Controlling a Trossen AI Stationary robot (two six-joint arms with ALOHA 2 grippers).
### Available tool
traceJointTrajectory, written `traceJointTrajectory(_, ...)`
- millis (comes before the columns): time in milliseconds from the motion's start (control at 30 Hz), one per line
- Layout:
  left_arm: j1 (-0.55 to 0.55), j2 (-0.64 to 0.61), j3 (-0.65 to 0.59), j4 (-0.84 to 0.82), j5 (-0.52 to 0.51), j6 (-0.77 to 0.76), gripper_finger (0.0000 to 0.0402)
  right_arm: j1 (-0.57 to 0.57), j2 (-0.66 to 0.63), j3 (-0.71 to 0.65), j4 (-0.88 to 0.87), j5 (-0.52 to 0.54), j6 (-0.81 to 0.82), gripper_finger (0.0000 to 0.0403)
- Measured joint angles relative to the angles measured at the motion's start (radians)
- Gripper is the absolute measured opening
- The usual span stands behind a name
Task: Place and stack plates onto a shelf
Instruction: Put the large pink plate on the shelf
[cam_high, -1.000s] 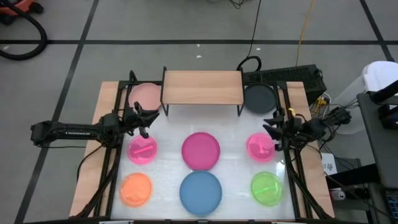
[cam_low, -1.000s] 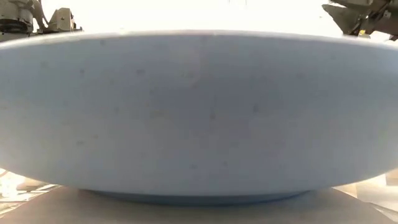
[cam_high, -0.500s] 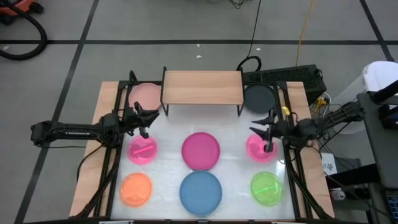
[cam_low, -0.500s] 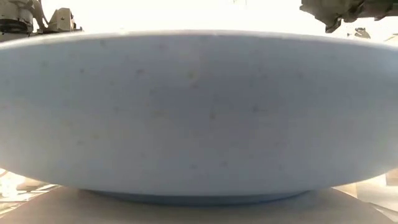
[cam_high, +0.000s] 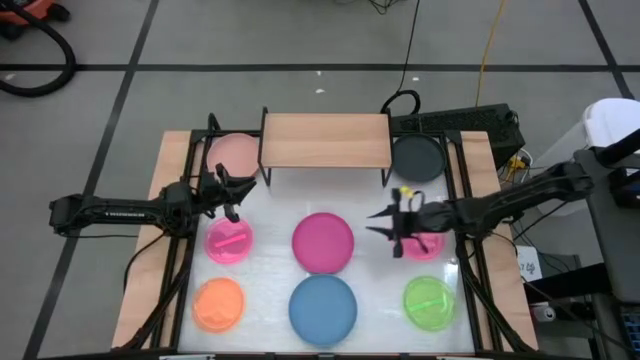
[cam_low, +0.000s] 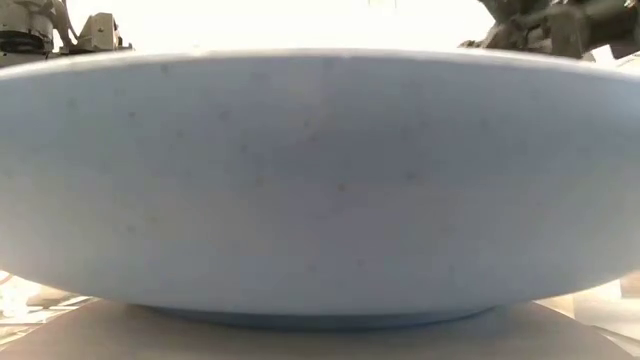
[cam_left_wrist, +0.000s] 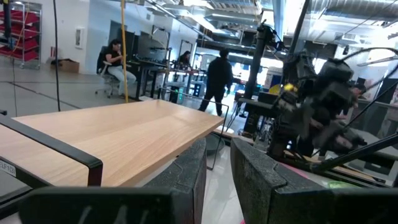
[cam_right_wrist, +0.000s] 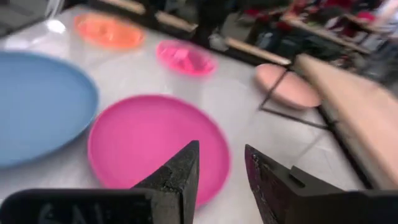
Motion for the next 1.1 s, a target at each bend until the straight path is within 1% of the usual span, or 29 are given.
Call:
traceJointTrajectory(133,0.000,0.000,0.000,0.000,0.000,0.000,0.0078,0.005,0.140,0.001,0.032,-0.046,-0.088,0.0114)
traceJointTrajectory(200,0.000,0.000,0.000,0.000,0.000,0.000,0.0078,0.018,0.199,0.001,0.037,-0.054,-0.098,0.0114)
traceJointTrajectory(267,0.000,0.000,0.000,0.000,0.000,0.000,0.0078,0.030,0.252,0.001,0.082,-0.053,-0.089,0.0114)
traceJointTrajectory(433,0.000,0.000,0.000,0.000,0.000,0.000,0.0078,0.069,0.344,0.002,0.218,-0.054,-0.099,0.0114)
traceJointTrajectory(600,0.000,0.000,0.000,0.000,0.000,0.000,0.0078,0.097,0.407,0.002,0.235,-0.053,-0.136,0.0117)
traceJointTrajectory(767,0.000,0.000,0.000,0.000,0.000,0.000,0.0078,0.104,0.477,0.002,0.266,-0.028,-0.135,0.0147)
traceJointTrajectory(933,0.000,0.000,0.000,0.000,0.000,0.000,0.0078,0.104,0.522,0.036,0.268,-0.019,-0.132,0.0182)
traceJointTrajectory(1100,0.000,0.000,0.000,-0.001,0.000,0.000,0.0078,0.105,0.573,0.053,0.267,0.003,-0.150,0.0191)
